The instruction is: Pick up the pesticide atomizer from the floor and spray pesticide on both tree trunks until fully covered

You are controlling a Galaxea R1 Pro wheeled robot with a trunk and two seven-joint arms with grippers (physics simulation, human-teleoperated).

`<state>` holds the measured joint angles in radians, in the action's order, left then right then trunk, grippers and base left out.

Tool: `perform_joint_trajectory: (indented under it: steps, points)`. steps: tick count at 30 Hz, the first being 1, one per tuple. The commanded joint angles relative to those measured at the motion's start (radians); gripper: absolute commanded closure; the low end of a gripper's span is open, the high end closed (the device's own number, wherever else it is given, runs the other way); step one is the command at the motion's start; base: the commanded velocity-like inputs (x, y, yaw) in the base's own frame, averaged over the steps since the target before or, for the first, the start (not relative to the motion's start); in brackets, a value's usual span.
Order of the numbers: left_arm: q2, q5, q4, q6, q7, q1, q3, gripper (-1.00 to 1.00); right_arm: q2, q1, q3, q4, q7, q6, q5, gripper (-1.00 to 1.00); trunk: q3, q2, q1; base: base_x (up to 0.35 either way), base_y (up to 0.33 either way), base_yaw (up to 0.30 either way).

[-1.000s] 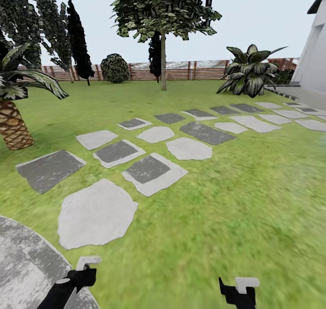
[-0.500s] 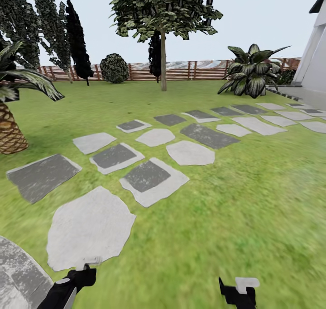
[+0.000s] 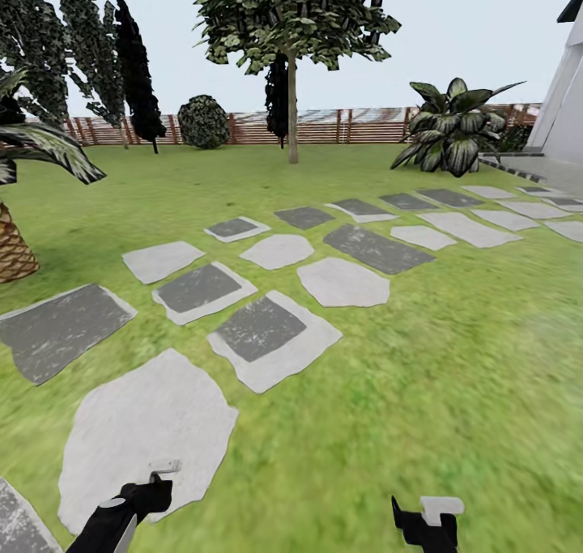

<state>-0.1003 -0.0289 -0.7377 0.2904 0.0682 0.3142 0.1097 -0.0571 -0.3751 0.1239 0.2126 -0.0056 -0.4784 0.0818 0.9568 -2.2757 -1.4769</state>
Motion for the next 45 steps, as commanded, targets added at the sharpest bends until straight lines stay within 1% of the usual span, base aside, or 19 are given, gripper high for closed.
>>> perform_joint_trajectory:
  steps: [1, 45]
  points:
    - [0.001, -0.003, -0.002, 0.006, 0.007, 0.000, 0.004, 1.00, 0.000, -0.001, 0.007, -0.001, -0.001, -0.003, 0.009, -1.00, 0.001, 0.000, 0.000, 0.340, 0.000, 0.000]
    - [0.001, -0.003, -0.002, 0.006, 0.007, -0.001, 0.004, 1.00, 0.000, -0.001, 0.007, -0.002, -0.001, -0.003, 0.009, -1.00, 0.001, 0.000, 0.000, 0.343, 0.000, 0.000]
